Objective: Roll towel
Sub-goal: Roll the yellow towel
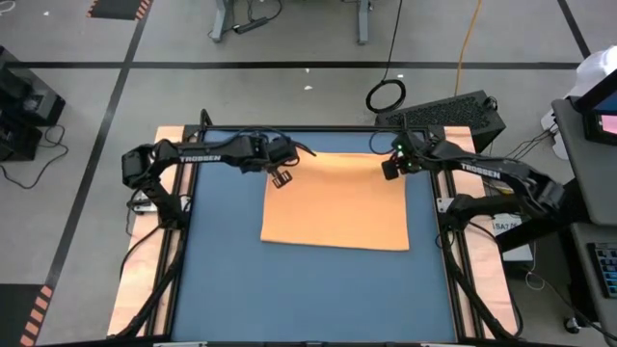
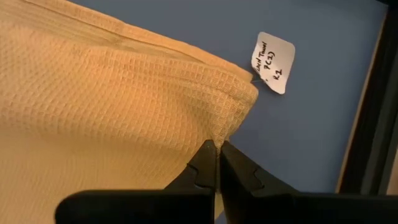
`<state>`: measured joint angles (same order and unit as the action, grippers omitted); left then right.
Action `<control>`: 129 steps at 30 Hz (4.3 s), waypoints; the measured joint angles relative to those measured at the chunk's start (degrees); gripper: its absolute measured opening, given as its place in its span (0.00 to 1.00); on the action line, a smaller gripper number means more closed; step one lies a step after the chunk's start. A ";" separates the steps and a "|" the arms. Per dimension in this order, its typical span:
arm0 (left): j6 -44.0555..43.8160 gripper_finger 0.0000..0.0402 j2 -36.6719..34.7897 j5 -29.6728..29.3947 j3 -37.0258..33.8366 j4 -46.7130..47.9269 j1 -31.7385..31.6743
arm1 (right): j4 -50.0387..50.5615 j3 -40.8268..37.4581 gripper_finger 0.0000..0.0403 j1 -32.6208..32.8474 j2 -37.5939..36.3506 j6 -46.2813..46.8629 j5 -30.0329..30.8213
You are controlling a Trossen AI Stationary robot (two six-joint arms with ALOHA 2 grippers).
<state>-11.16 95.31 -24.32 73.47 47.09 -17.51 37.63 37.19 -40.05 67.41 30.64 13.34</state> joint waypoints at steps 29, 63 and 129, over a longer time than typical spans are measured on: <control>1.01 0.05 1.85 2.40 0.02 -5.89 -0.54 | 13.04 7.28 0.55 -0.94 -0.91 5.11 1.36; 0.84 0.06 1.88 3.08 0.00 -3.19 -0.81 | 14.14 30.69 0.54 -1.07 -8.16 -7.64 -5.73; -22.71 0.01 -2.84 37.47 -27.41 -19.38 18.10 | -8.08 -11.92 0.02 26.77 -9.98 11.14 -28.20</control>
<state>-33.87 92.47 13.15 46.06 27.71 0.59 29.55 25.27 -13.28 57.43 41.78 -14.85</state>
